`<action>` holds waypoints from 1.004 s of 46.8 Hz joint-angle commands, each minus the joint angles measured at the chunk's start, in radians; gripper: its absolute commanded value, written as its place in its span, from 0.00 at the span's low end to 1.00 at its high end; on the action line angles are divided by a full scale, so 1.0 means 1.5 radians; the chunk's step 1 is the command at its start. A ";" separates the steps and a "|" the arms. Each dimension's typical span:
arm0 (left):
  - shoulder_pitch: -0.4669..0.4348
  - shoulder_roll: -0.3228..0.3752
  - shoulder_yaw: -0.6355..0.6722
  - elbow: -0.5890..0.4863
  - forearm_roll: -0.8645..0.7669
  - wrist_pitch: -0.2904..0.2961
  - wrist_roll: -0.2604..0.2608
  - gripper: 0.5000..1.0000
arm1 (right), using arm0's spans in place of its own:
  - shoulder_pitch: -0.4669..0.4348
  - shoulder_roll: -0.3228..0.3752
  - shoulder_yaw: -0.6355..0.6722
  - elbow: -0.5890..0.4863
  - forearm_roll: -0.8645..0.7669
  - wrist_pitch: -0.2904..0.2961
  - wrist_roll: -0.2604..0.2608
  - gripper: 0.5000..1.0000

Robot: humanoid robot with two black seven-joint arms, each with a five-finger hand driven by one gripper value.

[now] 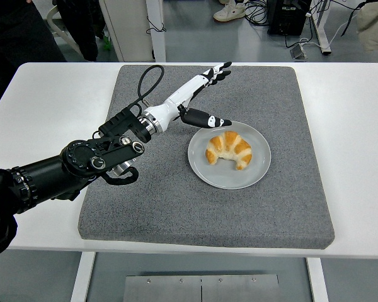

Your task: Place the bread on the plate

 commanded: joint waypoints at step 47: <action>0.153 0.070 -0.354 0.037 -0.237 -0.116 0.059 0.92 | 0.000 0.000 0.001 0.004 0.000 0.000 0.000 1.00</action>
